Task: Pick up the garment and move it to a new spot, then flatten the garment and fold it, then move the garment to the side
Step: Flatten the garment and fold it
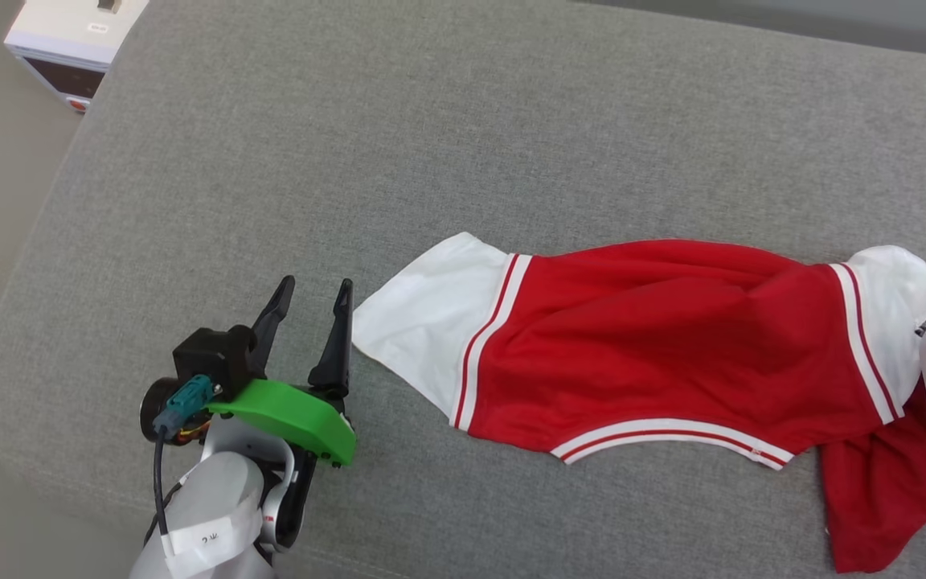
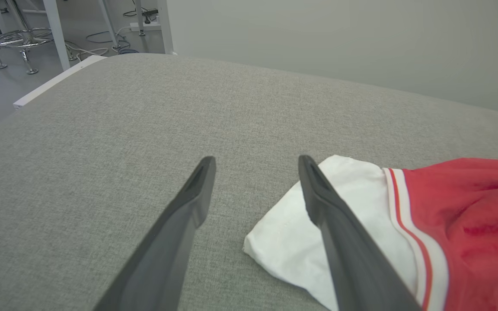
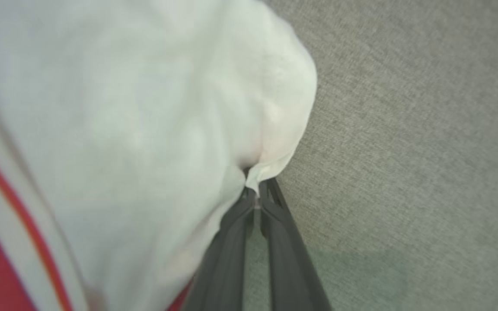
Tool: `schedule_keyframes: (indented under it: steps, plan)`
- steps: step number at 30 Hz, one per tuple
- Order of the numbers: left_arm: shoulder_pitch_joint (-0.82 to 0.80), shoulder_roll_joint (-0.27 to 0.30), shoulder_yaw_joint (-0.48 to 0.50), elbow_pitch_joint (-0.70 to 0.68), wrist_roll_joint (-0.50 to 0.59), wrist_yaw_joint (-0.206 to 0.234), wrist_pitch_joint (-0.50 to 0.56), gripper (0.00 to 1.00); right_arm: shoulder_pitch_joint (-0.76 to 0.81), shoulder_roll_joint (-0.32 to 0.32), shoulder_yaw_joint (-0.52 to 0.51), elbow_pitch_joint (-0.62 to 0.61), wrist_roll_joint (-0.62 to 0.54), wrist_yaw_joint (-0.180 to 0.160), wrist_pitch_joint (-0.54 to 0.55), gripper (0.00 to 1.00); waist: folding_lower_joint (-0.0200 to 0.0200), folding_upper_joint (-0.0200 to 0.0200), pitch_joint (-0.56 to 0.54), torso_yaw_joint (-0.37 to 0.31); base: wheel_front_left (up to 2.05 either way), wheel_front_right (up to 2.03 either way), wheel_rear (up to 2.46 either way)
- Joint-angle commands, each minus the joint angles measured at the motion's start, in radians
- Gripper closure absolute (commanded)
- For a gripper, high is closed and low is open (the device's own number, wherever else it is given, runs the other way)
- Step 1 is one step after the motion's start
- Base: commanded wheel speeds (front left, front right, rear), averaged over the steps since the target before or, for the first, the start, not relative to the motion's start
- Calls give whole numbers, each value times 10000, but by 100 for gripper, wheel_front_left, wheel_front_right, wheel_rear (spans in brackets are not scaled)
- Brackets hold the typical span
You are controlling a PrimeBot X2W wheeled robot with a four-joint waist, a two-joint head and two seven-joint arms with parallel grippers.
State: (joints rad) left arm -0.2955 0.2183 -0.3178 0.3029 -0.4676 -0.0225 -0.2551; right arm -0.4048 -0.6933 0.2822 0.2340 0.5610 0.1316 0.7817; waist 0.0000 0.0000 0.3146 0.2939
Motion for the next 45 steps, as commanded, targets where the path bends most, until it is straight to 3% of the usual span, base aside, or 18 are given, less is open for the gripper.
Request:
schedule_keyframes:
  steps: [1,8,17,21,25,29,35,41,42,43,45]
  plan:
    - [-133,-5,19,61,57,-38,-53,0,404,35,8,310,-1,-9,-139,100,0,0,-205,-150,0,0,0]
    - [-24,166,48,263,-9,-59,0,0,724,-40,-578,333,-169,-9,-1314,100,0,0,-743,-605,0,0,0]
    - [-110,685,-83,281,-101,-309,728,0,1661,20,-1555,-288,-349,-9,-1782,100,0,0,-911,-1186,0,0,0]
    - [-299,1066,-490,442,-380,-661,2270,0,1978,121,-1852,-613,-525,-9,-1779,100,0,0,-865,-1443,0,0,0]
    - [-456,1453,-880,480,-926,-803,4633,0,2124,260,-2003,-964,-654,-9,-1678,100,0,0,-781,-1692,0,0,0]
    - [-636,1862,-984,59,-895,-420,6084,0,2142,395,-2094,-1220,-770,-9,-1559,100,0,0,-682,-1876,0,0,0]
    - [-692,2288,-1247,-423,-508,160,7356,0,2189,558,-2135,-1445,-897,-9,-1441,100,0,0,-535,-2047,0,0,0]
    - [-455,2413,-1566,-637,-648,224,8478,0,2135,623,-2138,-1571,-925,-9,-1360,100,0,0,-375,-2153,0,0,0]
    - [-443,2411,-1577,-665,-683,237,8564,4,2117,625,-2145,-1587,-923,-9,-1351,100,0,0,-337,-2160,0,0,0]
    - [-447,2403,-1586,-674,-705,262,8630,52,2095,628,-2156,-1604,-923,-9,-1347,100,0,0,-294,-2161,0,0,0]
    - [-454,2389,-1651,-599,-760,242,8813,100,2064,641,-2164,-1622,-925,-9,-1352,100,0,0,-233,-2158,0,0,0]
